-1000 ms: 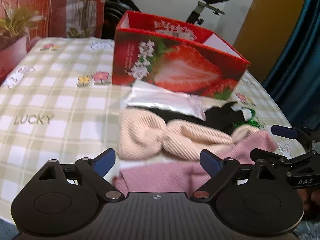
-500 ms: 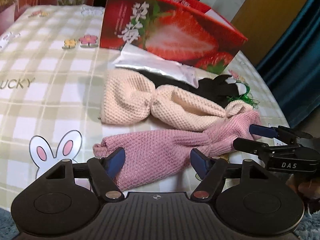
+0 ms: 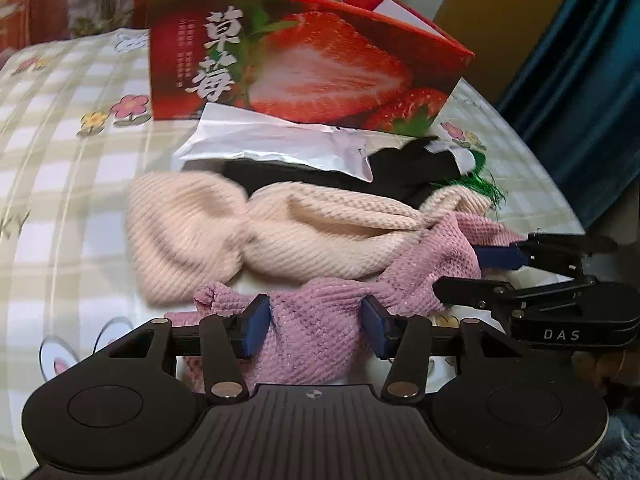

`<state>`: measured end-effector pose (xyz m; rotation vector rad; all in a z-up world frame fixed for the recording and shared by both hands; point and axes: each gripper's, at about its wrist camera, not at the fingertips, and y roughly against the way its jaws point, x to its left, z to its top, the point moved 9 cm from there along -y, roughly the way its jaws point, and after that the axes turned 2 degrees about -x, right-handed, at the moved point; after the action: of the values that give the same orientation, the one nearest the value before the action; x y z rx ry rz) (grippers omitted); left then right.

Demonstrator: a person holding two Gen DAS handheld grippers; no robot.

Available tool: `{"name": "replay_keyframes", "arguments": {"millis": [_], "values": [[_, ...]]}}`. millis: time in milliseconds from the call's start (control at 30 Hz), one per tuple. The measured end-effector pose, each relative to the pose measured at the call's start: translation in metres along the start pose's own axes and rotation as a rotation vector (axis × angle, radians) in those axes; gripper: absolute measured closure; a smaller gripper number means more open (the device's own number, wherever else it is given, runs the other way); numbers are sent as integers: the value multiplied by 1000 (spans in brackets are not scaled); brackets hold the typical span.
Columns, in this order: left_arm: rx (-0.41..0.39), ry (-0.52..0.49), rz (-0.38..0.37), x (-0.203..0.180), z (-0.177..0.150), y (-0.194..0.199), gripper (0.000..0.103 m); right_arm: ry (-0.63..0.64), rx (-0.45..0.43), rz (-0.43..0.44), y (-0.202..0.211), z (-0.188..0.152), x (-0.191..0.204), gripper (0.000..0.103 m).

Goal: Organize soft objects
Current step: 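Lower the left gripper onto the pink towel and close on it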

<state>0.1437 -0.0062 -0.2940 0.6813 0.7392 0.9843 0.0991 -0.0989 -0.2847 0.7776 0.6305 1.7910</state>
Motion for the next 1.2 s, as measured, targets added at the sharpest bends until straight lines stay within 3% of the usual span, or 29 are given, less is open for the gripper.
{"name": "replay_keyframes", "arguments": {"millis": [200, 433, 500, 600, 933, 1000, 1033, 1067, 1200], "values": [[9, 76, -25, 12, 14, -15, 60, -8, -13, 5, -14, 13, -1, 56], [37, 147, -48, 18, 20, -13, 60, -10, -26, 2, -16, 13, -2, 56], [35, 151, -49, 18, 18, -7, 58, -16, -30, 2, -15, 11, -3, 56], [45, 186, -36, 26, 12, 8, 43, -21, -26, 3, -13, 9, -3, 56], [104, 249, -67, 28, -1, 7, 43, -33, -20, 13, -10, 5, -1, 57], [102, 251, -63, 28, 1, 3, 49, -35, -16, 18, -9, 4, -1, 57], [100, 244, -55, 29, 2, 1, 62, -36, -15, 20, -9, 4, 0, 57], [100, 238, -49, 29, 3, -1, 67, -35, -14, 22, -9, 4, 0, 57], [82, 229, -54, 28, 8, -7, 79, -37, -14, 27, -8, 4, 2, 57]]}}
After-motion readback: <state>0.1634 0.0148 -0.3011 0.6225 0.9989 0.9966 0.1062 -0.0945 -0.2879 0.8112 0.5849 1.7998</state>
